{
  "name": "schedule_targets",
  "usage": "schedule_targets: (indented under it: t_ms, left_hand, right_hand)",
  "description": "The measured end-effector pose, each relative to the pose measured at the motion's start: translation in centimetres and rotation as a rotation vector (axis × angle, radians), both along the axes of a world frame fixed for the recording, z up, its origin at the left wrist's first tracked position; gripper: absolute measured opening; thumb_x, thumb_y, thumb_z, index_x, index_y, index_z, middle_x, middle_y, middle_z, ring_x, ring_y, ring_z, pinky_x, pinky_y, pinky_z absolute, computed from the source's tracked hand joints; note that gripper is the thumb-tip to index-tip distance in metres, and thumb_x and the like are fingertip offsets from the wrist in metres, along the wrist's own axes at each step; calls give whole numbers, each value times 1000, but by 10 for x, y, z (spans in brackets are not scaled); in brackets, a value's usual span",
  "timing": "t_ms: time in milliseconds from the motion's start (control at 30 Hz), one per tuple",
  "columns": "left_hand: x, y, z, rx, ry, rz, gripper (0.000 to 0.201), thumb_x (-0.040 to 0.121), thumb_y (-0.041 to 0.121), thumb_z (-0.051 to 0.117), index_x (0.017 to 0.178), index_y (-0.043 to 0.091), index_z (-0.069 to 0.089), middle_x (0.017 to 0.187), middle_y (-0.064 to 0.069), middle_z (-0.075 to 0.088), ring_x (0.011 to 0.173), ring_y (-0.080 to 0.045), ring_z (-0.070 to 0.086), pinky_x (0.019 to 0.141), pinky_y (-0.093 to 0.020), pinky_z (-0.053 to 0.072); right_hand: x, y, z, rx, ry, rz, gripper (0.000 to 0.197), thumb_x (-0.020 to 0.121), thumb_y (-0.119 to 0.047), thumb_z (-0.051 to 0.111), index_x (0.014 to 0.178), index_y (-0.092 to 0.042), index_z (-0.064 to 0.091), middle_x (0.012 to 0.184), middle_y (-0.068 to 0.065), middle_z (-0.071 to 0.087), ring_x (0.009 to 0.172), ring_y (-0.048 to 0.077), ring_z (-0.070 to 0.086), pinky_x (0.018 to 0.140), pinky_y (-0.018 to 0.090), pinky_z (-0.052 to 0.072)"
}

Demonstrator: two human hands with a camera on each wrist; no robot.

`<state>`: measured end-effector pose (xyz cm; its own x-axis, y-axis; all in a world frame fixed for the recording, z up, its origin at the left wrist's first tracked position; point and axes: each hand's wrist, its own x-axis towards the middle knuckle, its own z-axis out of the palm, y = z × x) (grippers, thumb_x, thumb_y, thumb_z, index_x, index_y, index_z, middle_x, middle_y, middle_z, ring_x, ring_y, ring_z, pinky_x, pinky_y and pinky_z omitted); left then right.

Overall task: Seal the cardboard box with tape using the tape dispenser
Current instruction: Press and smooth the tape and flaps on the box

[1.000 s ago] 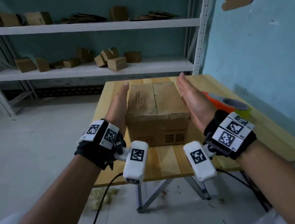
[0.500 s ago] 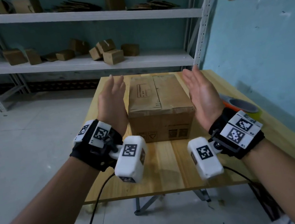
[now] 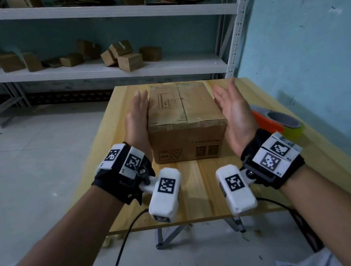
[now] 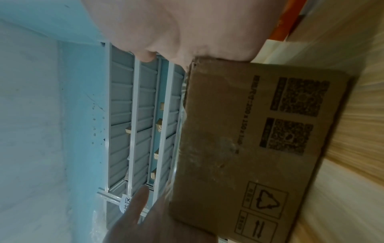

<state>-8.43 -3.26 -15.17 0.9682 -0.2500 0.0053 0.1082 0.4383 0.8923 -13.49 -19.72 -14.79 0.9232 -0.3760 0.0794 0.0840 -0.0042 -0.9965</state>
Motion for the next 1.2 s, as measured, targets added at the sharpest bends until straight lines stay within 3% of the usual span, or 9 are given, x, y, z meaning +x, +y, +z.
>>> schedule_targets:
  t_ms: [167,333,467,533,667,800,1000,1067,1200]
  left_hand:
    - [-1,-7,-2,43,-31,3,54,100,48,24,148,26,31,152,3,33,127,-12,43,74,-21,40]
    - [5,-10,-2,53,-52,33,55,99,51,24,148,26,32,153,0,33,136,-16,37,104,-34,33]
    - [8,-11,-5,20,-72,39,55,99,50,27,147,24,32,151,4,35,134,-14,40,96,-29,38]
    - [10,-7,-5,-19,-49,26,60,95,54,33,146,23,35,145,8,41,128,-11,45,92,-28,41]
    - [17,4,-7,-106,-25,33,71,87,63,36,145,23,37,149,0,41,138,-16,35,102,-33,35]
    - [14,11,-9,-145,-1,-22,59,97,52,26,148,23,32,154,-3,30,144,-15,22,118,-37,17]
    - [8,7,-11,-36,-93,-17,55,96,47,31,143,19,38,147,0,44,132,-10,42,112,-36,30]
    - [9,7,-10,96,-165,-34,52,91,50,46,134,20,48,131,3,59,120,-8,54,105,-37,37]
    - [8,8,-17,342,-304,-124,79,70,36,71,141,28,38,130,3,56,114,-14,57,91,-31,44]
  right_hand:
    - [7,2,-3,4,-4,-36,70,99,-61,9,155,-22,24,162,-6,23,147,9,22,109,33,12]
    - [16,-1,-7,37,-31,-74,64,102,-54,17,153,-18,29,160,-3,30,146,10,27,112,27,21]
    - [13,2,-8,15,-36,-8,64,101,-57,13,154,-24,27,158,-11,31,110,-11,43,77,9,29]
    - [11,2,-7,3,-34,13,64,101,-58,14,154,-25,27,158,-11,31,100,-16,44,71,11,28]
    - [6,-5,-1,81,-72,28,66,101,-57,18,155,-20,25,160,-5,27,134,2,34,90,18,33]
    - [2,-12,-4,89,-76,-31,67,100,-58,20,155,-20,24,163,-2,21,148,13,20,118,41,13]
    - [-1,-18,-5,57,-61,-45,68,100,-58,22,155,-18,23,162,0,22,147,16,23,119,42,12]
    - [-1,-18,-6,47,-54,-24,68,97,-55,39,154,-21,27,160,0,27,145,16,29,118,40,20]
    - [2,-14,-11,-86,-11,67,77,82,-38,68,150,-26,32,142,-10,48,128,6,46,111,38,33]
